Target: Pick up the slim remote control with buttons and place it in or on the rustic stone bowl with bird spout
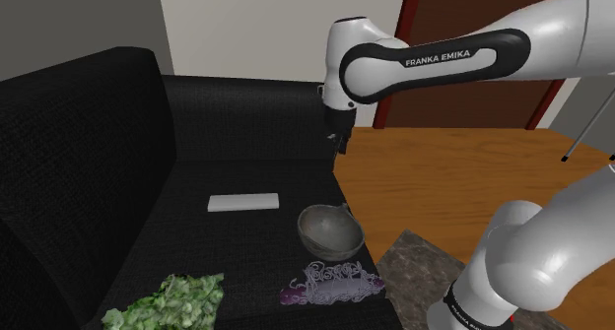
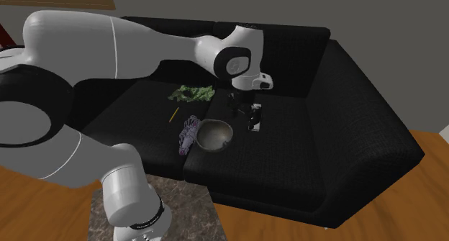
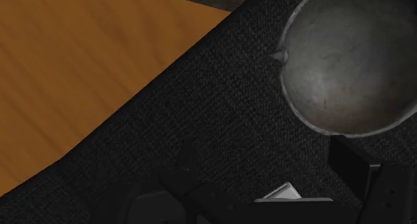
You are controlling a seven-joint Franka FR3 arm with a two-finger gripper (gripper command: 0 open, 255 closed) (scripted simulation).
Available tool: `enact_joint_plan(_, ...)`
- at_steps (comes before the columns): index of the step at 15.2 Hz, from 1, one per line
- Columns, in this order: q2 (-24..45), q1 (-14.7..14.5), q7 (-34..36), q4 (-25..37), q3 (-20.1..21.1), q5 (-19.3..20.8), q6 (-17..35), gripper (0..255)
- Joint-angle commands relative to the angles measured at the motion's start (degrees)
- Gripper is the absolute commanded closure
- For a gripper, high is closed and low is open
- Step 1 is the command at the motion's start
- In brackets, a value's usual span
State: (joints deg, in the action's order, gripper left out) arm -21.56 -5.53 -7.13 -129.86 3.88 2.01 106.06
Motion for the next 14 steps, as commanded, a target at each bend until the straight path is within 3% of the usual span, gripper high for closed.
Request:
enact_joint_plan(1,4.1,-0.6,-1.5,1.9,0.2,-0.2,2.4,0)
enact_joint_plan(14,29.7,-4.2,-9.6,18.6,3.4,-0.2,12.7,0)
